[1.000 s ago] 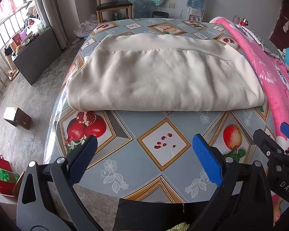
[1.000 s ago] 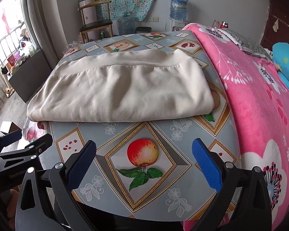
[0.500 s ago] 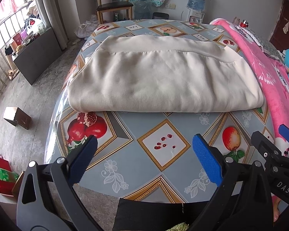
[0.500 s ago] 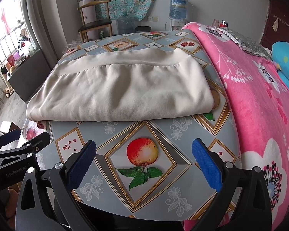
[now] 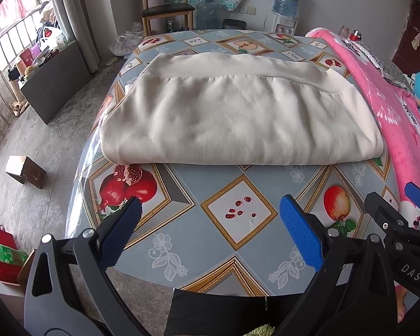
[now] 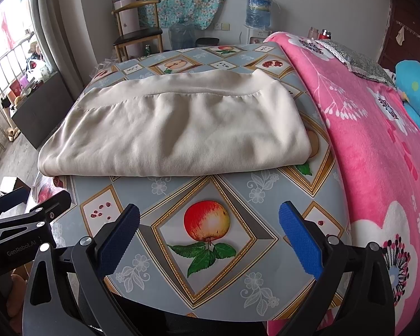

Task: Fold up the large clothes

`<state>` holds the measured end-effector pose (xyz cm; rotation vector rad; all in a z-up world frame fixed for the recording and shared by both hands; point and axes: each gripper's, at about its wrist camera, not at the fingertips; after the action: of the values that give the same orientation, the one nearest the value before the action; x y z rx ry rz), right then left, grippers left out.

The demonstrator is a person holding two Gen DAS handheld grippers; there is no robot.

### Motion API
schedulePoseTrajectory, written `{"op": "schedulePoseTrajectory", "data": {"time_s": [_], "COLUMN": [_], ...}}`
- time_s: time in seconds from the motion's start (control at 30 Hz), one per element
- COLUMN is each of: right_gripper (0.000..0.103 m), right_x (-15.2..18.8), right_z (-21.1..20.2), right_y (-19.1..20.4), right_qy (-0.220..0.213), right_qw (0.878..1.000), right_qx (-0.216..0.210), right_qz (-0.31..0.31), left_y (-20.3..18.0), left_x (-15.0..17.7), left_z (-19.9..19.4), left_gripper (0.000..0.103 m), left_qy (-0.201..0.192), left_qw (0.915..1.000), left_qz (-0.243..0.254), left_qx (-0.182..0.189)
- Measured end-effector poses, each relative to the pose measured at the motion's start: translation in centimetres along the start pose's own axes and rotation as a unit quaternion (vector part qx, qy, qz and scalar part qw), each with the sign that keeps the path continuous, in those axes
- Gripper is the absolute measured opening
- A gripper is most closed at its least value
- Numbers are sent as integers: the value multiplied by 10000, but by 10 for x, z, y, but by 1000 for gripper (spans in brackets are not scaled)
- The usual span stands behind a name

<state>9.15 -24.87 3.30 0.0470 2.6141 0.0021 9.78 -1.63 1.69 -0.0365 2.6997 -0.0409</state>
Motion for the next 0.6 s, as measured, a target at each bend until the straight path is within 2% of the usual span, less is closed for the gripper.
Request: {"op": "schedulePoseTrajectory", "data": {"time_s": [0.6], "right_gripper": [97], "right_x": [1], "right_z": [2], "right_y": [1], "right_qy": [17], "right_qw": [10000], "right_qx": [-2], "right_qz": [-4], "left_y": [3], "left_x": [-1], "left_z": [-2], "left_gripper": [95], "left_qy": [10], "left_qw": [10000], "left_qz": [-21], "left_qx": [-30]}}
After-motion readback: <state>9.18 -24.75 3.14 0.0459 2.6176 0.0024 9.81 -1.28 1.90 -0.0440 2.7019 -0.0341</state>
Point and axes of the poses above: each gripper's, at about its wrist camera, not at the fingertips, and z roughly the way its jaws point, y to its left, x to its underside, and after that the axes turned 6 degrees about y, right-handed
